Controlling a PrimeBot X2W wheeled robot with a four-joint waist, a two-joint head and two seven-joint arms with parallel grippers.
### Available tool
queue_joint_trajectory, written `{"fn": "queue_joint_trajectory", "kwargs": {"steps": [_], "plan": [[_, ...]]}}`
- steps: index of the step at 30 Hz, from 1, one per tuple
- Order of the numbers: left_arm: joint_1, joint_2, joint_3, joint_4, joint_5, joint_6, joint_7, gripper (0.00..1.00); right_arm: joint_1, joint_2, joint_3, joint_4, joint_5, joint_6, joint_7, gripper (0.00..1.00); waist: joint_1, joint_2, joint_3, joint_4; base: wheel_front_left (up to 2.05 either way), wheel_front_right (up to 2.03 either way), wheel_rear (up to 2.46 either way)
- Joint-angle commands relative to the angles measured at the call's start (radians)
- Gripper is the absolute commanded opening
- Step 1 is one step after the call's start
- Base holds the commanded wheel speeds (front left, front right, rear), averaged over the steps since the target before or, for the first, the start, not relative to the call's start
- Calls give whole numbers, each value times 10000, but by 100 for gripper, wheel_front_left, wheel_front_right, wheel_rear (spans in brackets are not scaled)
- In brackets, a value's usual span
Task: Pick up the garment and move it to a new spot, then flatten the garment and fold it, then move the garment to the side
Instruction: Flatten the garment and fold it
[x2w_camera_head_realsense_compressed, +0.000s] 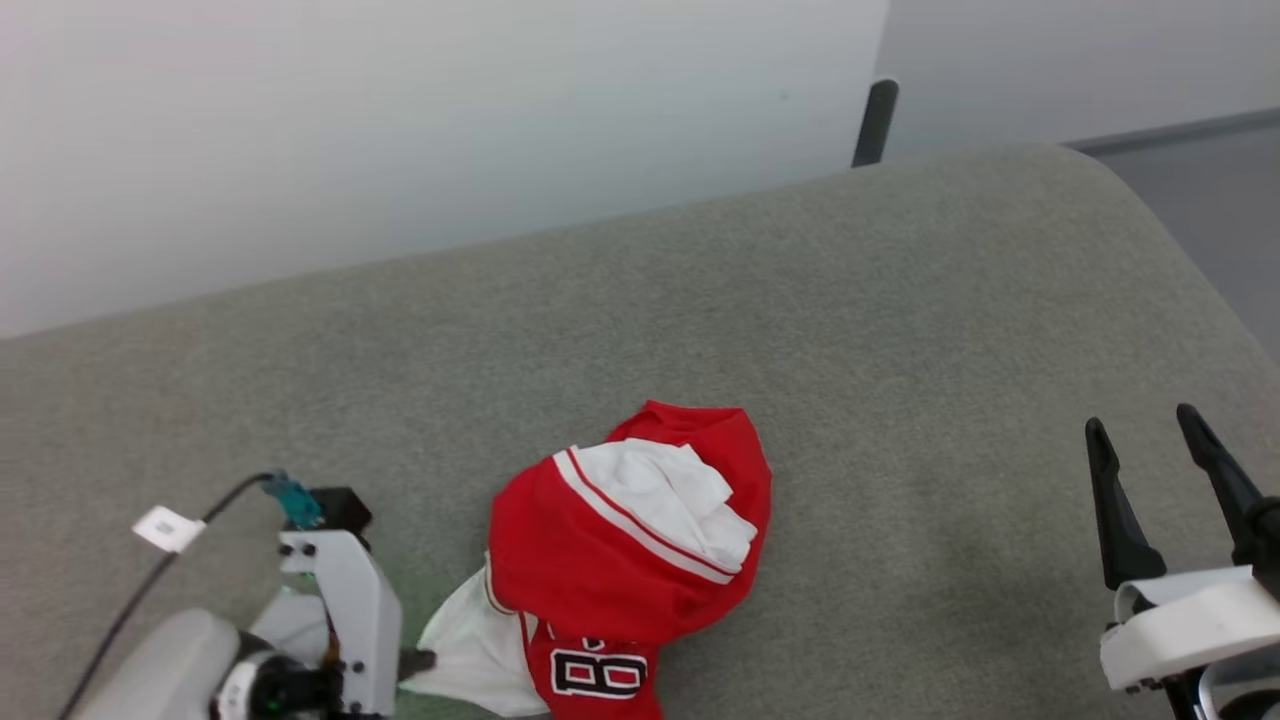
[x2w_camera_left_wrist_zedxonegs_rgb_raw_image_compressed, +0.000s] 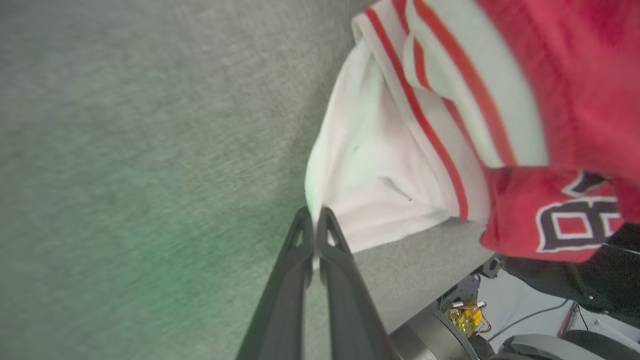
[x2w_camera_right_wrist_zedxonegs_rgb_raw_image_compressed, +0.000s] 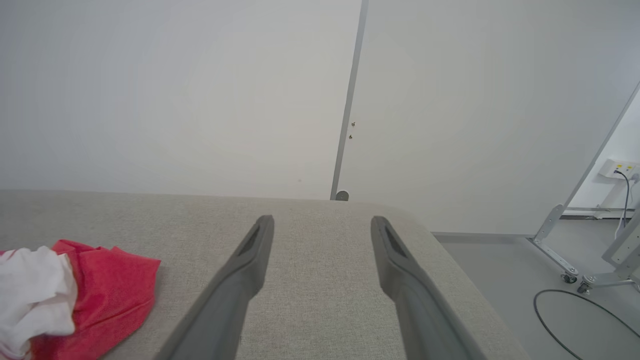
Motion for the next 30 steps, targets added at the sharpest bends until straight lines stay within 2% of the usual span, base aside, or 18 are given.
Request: {"fn": "queue_joint_trajectory", "kwargs": {"steps": [1,14,23,27,30], "plan": [[-99,102,62,-92,-16,54,28,0,186,22,-23,-23,-35,1,15,100,0,0,-240,244,0,0,0],[-162,1823,763,-1550,125,626,616,0,690,85,-93,-346,-82,1,286,100,0,0,-903,951,0,0,0],[213,3103,1161,-1496,585,801,420,0,771,-6,-56,-392,-5,1,304,100,0,0,-1053,972,0,0,0],[565,3369,1211,-1111,684,839,217,0,832,-18,-109,-390,28,1,314,100,0,0,-1070,894,0,0,0],[820,3234,1293,-815,492,795,-54,0,873,10,-132,-432,41,1,344,100,0,0,-1046,833,0,0,0]]}}
